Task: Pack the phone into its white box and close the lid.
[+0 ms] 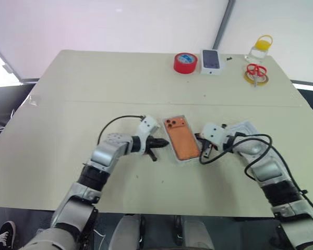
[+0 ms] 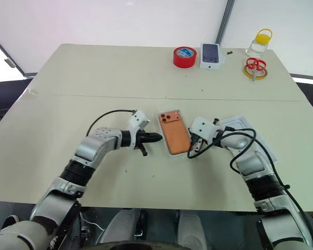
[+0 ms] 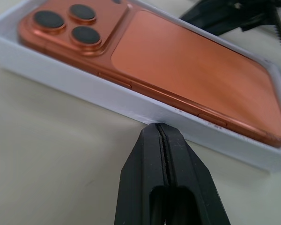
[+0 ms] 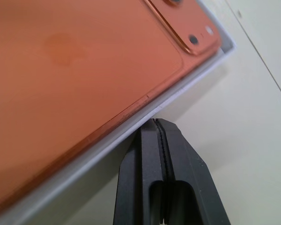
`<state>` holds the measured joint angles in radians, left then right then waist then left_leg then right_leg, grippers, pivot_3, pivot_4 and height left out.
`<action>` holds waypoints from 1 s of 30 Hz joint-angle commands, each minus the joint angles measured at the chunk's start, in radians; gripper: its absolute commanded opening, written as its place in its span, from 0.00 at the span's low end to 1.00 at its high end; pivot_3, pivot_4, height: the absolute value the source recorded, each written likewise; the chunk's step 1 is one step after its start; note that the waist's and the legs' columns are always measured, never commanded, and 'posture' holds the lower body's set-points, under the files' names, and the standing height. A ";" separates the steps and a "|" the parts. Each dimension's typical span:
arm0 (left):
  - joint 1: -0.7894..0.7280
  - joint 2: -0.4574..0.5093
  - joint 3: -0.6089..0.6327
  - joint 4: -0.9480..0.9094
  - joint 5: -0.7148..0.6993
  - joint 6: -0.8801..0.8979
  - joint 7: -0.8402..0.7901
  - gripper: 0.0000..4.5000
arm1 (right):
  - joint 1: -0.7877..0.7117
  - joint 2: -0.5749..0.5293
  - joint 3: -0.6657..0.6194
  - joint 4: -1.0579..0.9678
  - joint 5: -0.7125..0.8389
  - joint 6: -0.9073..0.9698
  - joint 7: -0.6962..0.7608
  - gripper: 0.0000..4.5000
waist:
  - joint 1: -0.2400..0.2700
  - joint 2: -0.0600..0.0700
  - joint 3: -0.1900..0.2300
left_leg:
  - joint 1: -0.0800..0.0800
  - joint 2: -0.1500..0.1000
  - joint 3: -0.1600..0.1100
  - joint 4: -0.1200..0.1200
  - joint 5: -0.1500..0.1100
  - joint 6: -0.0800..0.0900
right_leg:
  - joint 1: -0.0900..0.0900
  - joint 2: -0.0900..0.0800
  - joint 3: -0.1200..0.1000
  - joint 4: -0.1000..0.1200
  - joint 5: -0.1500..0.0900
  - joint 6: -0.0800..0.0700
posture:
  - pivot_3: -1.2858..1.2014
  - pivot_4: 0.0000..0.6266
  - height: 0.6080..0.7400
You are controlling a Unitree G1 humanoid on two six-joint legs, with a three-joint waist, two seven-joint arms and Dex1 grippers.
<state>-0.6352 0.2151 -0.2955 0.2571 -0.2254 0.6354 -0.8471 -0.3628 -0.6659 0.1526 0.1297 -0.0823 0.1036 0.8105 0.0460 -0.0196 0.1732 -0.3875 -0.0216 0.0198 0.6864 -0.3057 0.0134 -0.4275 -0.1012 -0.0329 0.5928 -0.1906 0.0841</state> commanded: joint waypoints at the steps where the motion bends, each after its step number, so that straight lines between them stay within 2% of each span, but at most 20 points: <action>1: -0.073 -0.084 -0.057 0.060 0.023 -0.073 -0.022 0.01 | 0.050 -0.022 -0.008 -0.087 0.025 0.000 0.034 0.00 | -0.002 0.000 0.000 | 0.000 0.000 0.000 0.000 0.000 0.000 | 0.000 0.000 0.000 0.000 0.000 0.000 | 0.52 0.24 1.00; 6: -0.094 -0.129 -0.062 0.125 0.054 -0.122 -0.036 0.01 | 0.123 -0.062 -0.049 -0.138 0.026 0.014 0.032 0.00 | -0.008 0.000 0.000 | 0.001 0.001 0.000 0.000 0.000 0.000 | 0.000 0.000 0.000 0.000 -0.001 0.000 | 0.52 0.24 1.00; 15: -0.106 -0.139 -0.062 0.169 0.094 -0.188 -0.062 0.01 | 0.176 -0.086 -0.098 -0.171 0.020 0.024 0.023 0.00 | -0.005 0.000 0.000 | 0.000 0.001 0.000 0.000 0.000 0.000 | 0.000 0.000 0.000 0.000 -0.001 0.000 | 0.52 0.24 1.00; 19: -0.124 -0.126 -0.050 0.215 0.119 -0.224 -0.053 0.01 | 0.217 -0.108 -0.119 -0.179 0.019 0.017 0.018 0.00 | -0.006 0.000 0.000 | 0.000 0.001 0.000 0.000 0.000 0.000 | 0.000 0.000 0.000 0.000 -0.001 0.000 | 0.52 0.24 1.00; 30: -0.088 -0.078 -0.008 0.159 0.115 -0.218 -0.064 0.01 | 0.215 -0.141 -0.154 -0.163 0.023 -0.009 0.010 0.00 | -0.008 0.000 0.000 | 0.001 0.002 0.000 0.000 0.000 0.000 | 0.000 0.001 0.000 0.000 -0.001 0.001 | 0.52 0.24 1.00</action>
<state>-0.7192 0.1259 -0.3320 0.4487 -0.0990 0.4252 -0.9126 -0.1472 -0.7876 0.0249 -0.0327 -0.0642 0.1079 0.8205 0.0379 -0.0198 0.1733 -0.3870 -0.0198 0.0198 0.6866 -0.3056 0.0136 -0.4278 -0.1003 -0.0330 0.5930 -0.1915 0.0847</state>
